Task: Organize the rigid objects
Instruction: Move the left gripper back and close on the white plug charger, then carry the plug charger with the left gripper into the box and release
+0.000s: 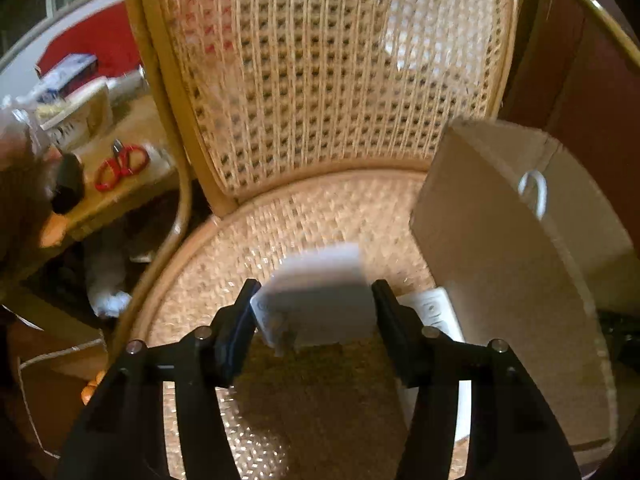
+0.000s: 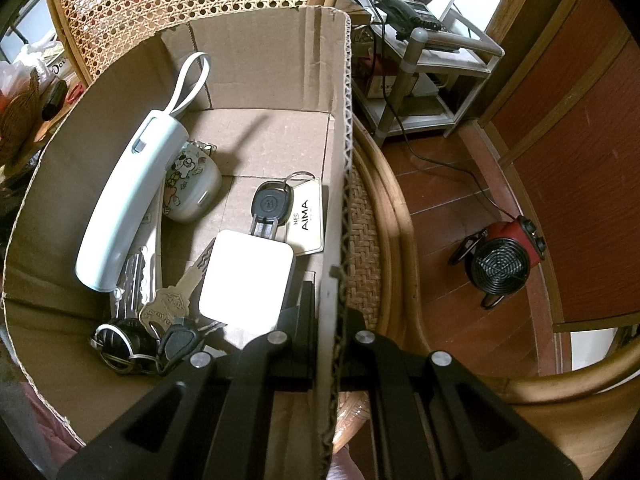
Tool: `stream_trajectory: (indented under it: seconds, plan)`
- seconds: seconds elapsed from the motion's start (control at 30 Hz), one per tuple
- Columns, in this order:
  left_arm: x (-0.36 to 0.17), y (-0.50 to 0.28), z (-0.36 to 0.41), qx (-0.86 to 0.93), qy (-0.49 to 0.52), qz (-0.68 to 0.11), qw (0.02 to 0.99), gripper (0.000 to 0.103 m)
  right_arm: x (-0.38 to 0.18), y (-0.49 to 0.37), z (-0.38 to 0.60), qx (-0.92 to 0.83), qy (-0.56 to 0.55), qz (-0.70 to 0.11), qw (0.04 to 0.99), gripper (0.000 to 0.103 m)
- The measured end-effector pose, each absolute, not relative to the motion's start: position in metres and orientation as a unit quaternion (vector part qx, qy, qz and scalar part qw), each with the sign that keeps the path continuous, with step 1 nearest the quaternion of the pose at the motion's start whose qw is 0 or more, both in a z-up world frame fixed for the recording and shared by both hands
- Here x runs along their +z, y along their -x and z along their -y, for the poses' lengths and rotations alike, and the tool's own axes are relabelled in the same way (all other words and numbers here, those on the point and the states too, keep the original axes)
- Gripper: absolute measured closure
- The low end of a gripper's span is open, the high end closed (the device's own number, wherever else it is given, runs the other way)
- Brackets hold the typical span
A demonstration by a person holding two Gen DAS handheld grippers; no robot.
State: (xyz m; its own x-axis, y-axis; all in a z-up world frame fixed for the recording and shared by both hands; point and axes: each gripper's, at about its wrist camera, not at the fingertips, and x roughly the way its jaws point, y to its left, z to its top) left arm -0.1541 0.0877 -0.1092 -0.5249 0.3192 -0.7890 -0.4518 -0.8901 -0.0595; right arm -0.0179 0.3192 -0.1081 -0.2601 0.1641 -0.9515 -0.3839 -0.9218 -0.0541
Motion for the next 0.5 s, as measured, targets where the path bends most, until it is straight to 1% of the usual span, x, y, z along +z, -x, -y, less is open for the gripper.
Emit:
stream_trajectory:
  seconds: [0.1,0.33,0.5]
  plan:
    - [-0.098,0.148,-0.089,0.876,0.420,-0.075,0.226,0.051,-0.108,0.018,-0.319,0.788,0.583,-0.094,0.174,0.097]
    - [-0.104,0.154,-0.084,0.868,0.438,-0.054,0.229,0.051,-0.108,0.018,-0.319,0.788,0.583,-0.094,0.174,0.097]
    - [-0.092,0.147,-0.079,0.875,0.421,-0.051,0.232,0.051,-0.108,0.018,-0.319,0.788,0.583,-0.094,0.174,0.097]
